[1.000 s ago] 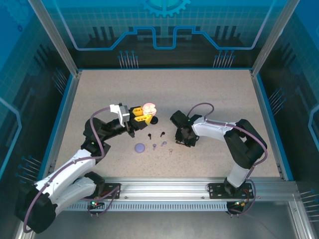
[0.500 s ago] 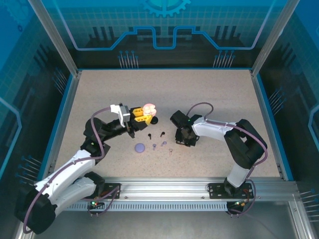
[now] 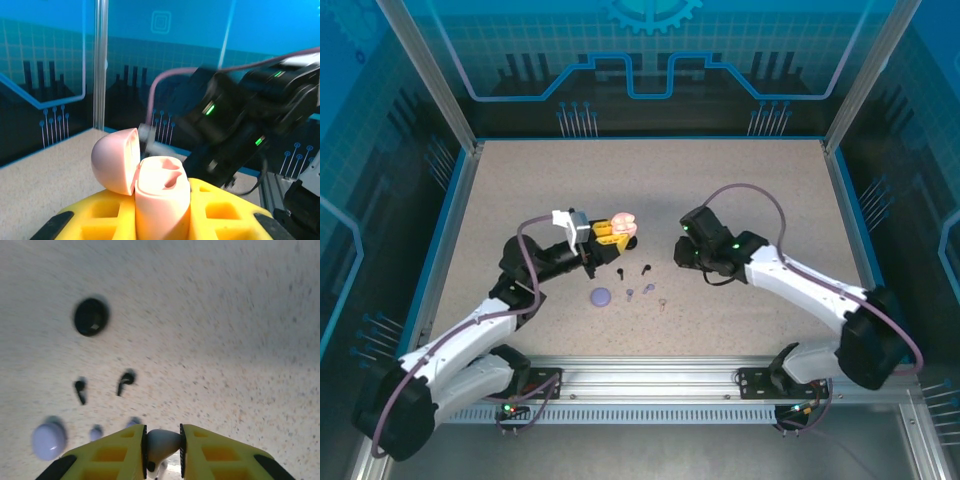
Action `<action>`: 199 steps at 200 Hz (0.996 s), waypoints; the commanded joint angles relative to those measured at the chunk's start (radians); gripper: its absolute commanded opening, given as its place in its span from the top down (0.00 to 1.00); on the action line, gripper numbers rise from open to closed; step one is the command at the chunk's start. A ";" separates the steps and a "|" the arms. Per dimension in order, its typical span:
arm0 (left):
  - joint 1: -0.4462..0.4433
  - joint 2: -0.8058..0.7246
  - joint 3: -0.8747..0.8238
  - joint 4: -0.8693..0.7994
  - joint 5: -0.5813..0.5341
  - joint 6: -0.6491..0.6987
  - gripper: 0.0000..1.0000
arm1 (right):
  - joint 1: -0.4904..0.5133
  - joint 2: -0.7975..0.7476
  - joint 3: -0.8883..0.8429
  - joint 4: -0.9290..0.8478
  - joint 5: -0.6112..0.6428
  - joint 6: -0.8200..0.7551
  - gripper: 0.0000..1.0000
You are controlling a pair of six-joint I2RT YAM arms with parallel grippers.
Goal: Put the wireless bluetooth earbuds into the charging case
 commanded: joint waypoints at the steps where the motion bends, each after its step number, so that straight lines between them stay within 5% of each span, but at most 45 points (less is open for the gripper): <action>1: -0.016 0.066 0.018 0.064 -0.009 -0.025 1.00 | 0.012 -0.082 0.038 0.031 0.027 -0.142 0.77; 62: -0.064 0.263 0.076 0.197 -0.012 -0.021 1.00 | 0.031 -0.244 0.112 0.144 -0.021 -0.265 0.77; 199: -0.128 0.342 0.117 0.221 -0.050 0.011 1.00 | 0.155 -0.171 0.170 0.174 0.045 -0.313 0.76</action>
